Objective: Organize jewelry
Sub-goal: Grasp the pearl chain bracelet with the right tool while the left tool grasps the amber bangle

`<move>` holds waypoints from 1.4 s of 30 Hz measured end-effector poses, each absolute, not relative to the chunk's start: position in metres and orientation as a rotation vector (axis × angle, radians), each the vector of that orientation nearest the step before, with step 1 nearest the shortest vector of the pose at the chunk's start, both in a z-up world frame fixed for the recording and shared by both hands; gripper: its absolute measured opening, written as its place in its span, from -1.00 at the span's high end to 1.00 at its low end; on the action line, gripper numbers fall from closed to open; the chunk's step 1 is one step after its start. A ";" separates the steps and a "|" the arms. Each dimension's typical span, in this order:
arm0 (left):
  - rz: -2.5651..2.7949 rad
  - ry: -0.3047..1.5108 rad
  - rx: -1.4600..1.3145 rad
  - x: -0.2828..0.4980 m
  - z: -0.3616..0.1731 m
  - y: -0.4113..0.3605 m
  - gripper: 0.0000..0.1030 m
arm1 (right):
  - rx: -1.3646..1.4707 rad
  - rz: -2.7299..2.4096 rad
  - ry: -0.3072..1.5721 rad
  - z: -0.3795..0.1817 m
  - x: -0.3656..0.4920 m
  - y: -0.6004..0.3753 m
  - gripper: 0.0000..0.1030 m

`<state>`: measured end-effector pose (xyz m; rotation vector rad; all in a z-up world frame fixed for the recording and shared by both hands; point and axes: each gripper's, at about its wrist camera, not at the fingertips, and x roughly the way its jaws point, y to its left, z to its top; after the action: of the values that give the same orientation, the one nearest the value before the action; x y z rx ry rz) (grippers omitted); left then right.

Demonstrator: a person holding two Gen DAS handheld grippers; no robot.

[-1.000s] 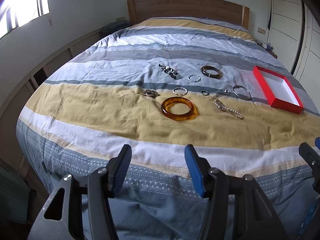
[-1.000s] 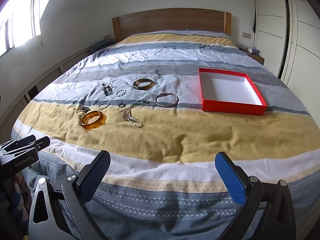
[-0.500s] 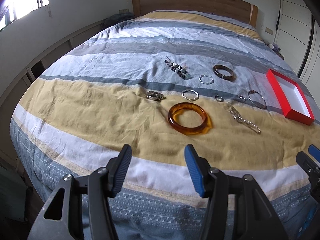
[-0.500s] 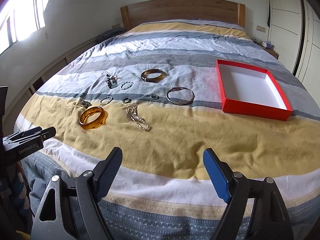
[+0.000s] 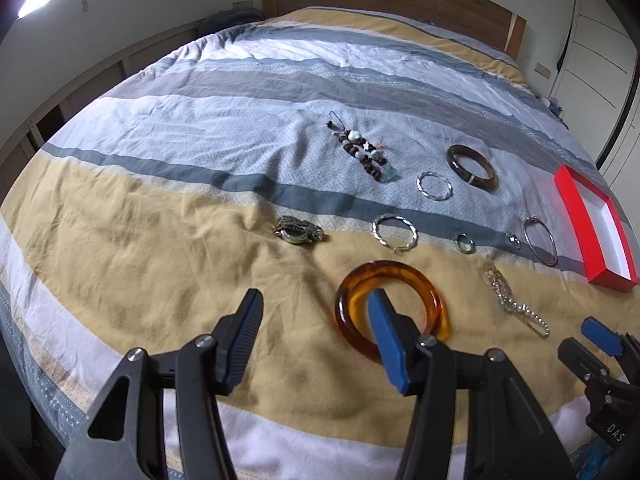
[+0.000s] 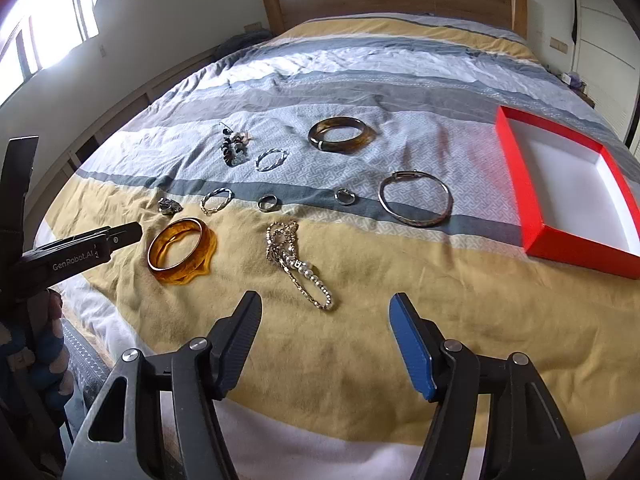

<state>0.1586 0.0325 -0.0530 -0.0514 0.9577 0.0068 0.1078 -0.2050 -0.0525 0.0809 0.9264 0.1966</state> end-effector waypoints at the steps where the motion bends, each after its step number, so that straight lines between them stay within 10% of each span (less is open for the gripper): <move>1: -0.004 0.965 -0.052 0.162 -0.056 0.032 -0.01 | 0.077 0.209 0.933 -0.055 0.113 -0.202 -0.24; 42: -0.052 1.054 0.042 0.192 -0.106 0.010 0.40 | -0.006 0.329 1.019 -0.102 0.173 -0.152 0.60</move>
<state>0.1923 0.0099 -0.1063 0.0416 1.0540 -0.0518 0.1730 -0.1520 -0.1020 -0.0060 1.0188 0.3291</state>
